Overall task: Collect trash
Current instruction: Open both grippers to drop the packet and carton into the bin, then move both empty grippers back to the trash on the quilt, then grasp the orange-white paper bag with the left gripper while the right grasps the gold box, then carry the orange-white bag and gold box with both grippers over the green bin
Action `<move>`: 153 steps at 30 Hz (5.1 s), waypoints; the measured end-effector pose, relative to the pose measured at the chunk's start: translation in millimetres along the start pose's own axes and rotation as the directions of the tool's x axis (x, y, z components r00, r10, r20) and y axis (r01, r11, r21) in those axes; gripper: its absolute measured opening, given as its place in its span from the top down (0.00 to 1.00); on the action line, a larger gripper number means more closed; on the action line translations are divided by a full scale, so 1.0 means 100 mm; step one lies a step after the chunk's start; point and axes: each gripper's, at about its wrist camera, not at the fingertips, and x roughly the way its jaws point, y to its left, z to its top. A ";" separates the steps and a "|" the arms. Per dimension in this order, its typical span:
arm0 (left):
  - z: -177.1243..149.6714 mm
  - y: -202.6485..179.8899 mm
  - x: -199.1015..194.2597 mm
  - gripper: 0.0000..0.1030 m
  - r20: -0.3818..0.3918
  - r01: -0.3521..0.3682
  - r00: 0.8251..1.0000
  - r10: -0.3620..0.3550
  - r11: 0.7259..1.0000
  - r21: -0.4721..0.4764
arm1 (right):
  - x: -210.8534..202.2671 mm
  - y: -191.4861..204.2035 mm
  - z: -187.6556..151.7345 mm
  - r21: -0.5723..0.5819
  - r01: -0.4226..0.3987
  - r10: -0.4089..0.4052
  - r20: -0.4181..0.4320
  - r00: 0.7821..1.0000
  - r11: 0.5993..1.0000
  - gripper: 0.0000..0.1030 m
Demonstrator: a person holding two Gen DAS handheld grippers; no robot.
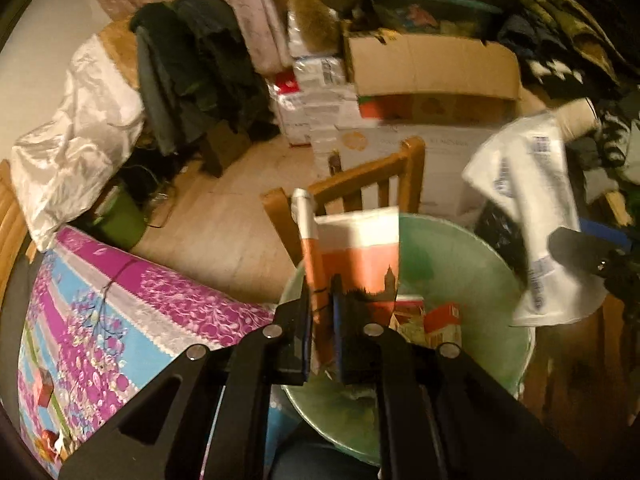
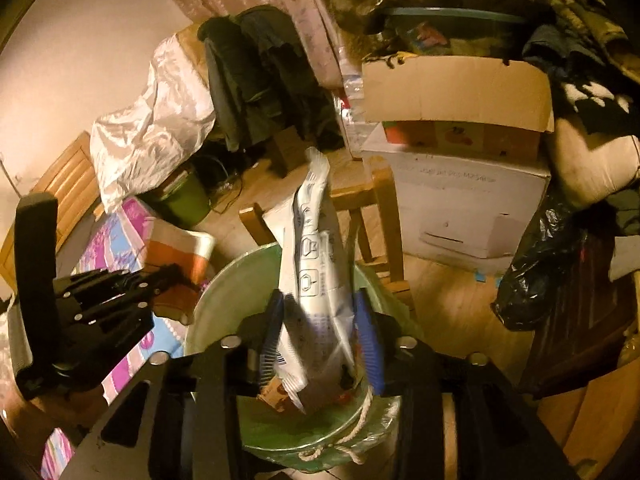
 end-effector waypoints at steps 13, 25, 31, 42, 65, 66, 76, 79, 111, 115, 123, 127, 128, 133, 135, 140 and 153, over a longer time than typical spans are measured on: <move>-0.49 0.65 -0.14 0.75 -0.025 -0.080 0.997 0.077 0.973 -0.215 | 0.05 0.22 -0.01 -0.025 -0.078 0.078 0.009 0.997 0.997 0.59; -2.36 1.98 -0.67 0.68 -0.236 -0.343 0.939 0.251 0.757 -0.556 | 0.57 2.15 -0.40 -0.344 -0.351 0.298 -0.197 0.934 0.871 0.59; -3.57 2.50 -1.28 0.54 -0.317 -0.430 0.902 0.293 0.535 -0.727 | 0.83 3.37 -0.80 -0.476 -0.500 0.367 -0.349 0.862 0.723 0.59; -4.60 3.18 -1.63 0.43 -0.312 -0.426 0.894 0.321 0.399 -0.812 | 1.06 5.17 -1.54 -0.579 -0.686 0.420 -0.542 0.728 0.441 0.59; -4.53 3.68 -0.97 0.59 -0.123 -0.199 0.975 0.186 0.482 -0.853 | 2.12 7.77 -2.64 -0.782 -0.624 0.172 -0.614 0.770 0.004 0.58; -4.53 3.69 -0.96 0.58 -0.116 -0.190 0.977 0.182 0.473 -0.861 | 2.15 7.79 -2.65 -0.796 -0.605 0.169 -0.596 0.785 0.005 0.63; -4.50 3.66 -0.94 0.54 -0.123 -0.213 0.970 0.210 0.486 -0.847 | 2.24 7.82 -2.81 -0.855 -0.517 0.214 -0.512 0.832 -0.040 0.54; -4.49 3.66 -0.93 0.54 -0.134 -0.226 0.967 0.217 0.481 -0.847 | 2.22 7.82 -2.83 -0.853 -0.518 0.204 -0.518 0.830 -0.061 0.53; -4.75 3.39 -1.34 0.87 -0.093 -0.200 0.964 0.249 0.446 -0.872 | 2.32 8.06 -2.78 -0.490 -0.839 0.180 -0.827 0.533 0.236 0.77; -4.88 3.36 -1.33 0.86 -0.080 -0.170 0.970 0.228 0.410 -0.896 | 1.35 8.04 -3.00 -0.308 -0.943 0.235 -0.932 0.275 -0.121 0.69; -4.83 3.29 -1.31 0.81 -0.113 -0.224 0.956 0.270 0.428 -0.876 | 1.18 8.32 -2.93 -0.607 -0.766 0.280 -0.789 0.547 -0.211 0.26; -4.84 3.35 -1.27 0.67 -0.095 -0.197 0.962 0.254 0.412 -0.890 | 1.32 8.66 -3.57 -0.698 -0.498 0.103 -0.626 0.773 -0.515 0.27; -4.84 3.37 -1.27 0.62 -0.092 -0.192 0.964 0.249 0.413 -0.890 | 1.43 8.72 -3.72 -0.696 -0.458 0.053 -0.578 0.815 -0.553 0.37; -4.82 3.37 -1.26 0.53 -0.065 -0.167 0.969 0.237 0.442 -0.881 | 1.43 8.82 -3.88 -0.701 -0.463 0.037 -0.571 0.820 -0.541 0.72; -4.87 3.37 -1.27 0.52 -0.028 -0.123 0.974 0.223 0.427 -0.896 | 1.13 8.82 -3.67 -0.711 -0.494 0.131 -0.626 0.769 -0.500 0.72; -4.88 3.44 -1.31 0.38 0.041 -0.040 0.981 0.187 0.409 -0.912 | 0.34 8.59 -2.83 -0.710 -0.590 0.362 -0.704 0.611 -0.384 0.72; -4.48 3.69 -0.99 0.74 -0.056 -0.059 0.998 0.029 0.733 -0.678 | 0.03 6.32 -1.07 -0.657 -0.745 0.548 -0.583 0.600 0.116 0.72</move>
